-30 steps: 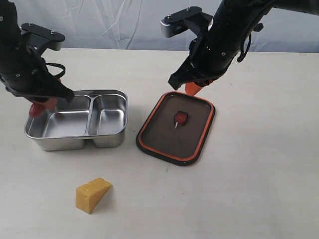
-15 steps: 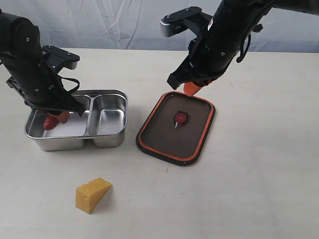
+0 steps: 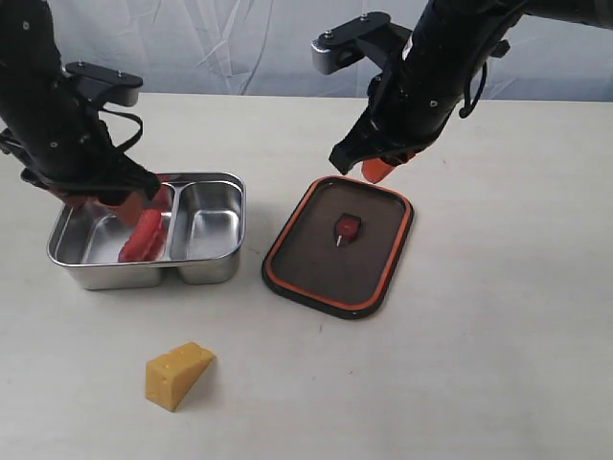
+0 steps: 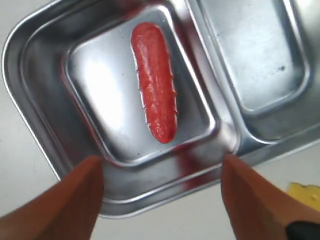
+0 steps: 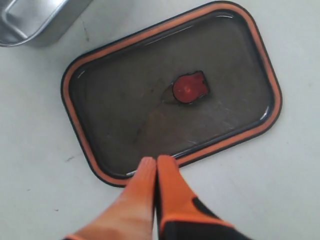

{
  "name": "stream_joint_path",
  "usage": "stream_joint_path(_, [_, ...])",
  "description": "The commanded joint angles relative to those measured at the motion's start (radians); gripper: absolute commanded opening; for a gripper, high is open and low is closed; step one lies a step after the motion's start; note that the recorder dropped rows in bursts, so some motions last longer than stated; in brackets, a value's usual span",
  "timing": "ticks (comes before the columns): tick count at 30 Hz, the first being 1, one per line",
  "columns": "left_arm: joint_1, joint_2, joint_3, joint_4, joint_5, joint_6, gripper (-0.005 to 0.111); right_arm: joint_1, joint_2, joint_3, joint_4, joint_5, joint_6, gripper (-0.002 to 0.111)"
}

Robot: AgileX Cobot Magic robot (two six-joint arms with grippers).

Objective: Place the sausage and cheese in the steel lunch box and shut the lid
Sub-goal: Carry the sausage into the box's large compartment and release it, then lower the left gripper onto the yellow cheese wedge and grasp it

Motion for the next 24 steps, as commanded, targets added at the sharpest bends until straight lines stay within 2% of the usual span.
stream_joint_path(1, [0.005, -0.096, -0.005, -0.106, 0.092, 0.038, 0.064, -0.037, -0.027, 0.006, -0.018, -0.016, 0.044, 0.000])
stream_joint_path(7, [-0.004, -0.162, 0.077, -0.358, 0.144, 0.176, 0.064, -0.135, -0.044, 0.006, -0.009, -0.022, 0.052, 0.000])
stream_joint_path(15, [-0.128, -0.161, 0.250, -0.355, 0.133, 0.176, 0.064, -0.203, -0.044, 0.006, -0.013, -0.024, 0.052, 0.000])
stream_joint_path(24, [-0.242, -0.161, 0.314, -0.292, -0.007, 0.169, 0.064, -0.203, -0.044, 0.006, -0.002, -0.031, 0.050, 0.000])
